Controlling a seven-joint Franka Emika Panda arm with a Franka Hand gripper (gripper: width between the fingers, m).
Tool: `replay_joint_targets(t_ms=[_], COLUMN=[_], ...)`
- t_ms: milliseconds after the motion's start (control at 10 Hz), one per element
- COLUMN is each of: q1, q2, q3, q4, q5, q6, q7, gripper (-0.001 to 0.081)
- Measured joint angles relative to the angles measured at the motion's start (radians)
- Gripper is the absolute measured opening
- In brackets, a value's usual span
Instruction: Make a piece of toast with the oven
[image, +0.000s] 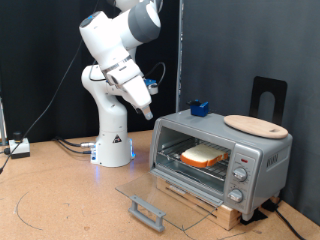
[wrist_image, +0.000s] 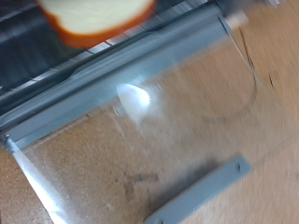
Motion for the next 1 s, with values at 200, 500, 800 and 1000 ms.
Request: replay_joint_targets(t_ms=[200, 500, 800, 1000], q1=[-0.064, -0.131, -0.17, -0.224], q2=[0.053, 0.104, 0.135, 0.235], q3=[0.04, 0.081, 0.081, 0.091], q4=[-0.001, 0.006, 0.034, 0.085], q5=[-0.001, -0.022, -0.082, -0.169], q6=[0.095, 0.149, -0.016, -0.098], q7=[0.203, 0.352, 0.611, 0.821], gripper=[0.0809, 0.0809, 0.0809, 0.0809])
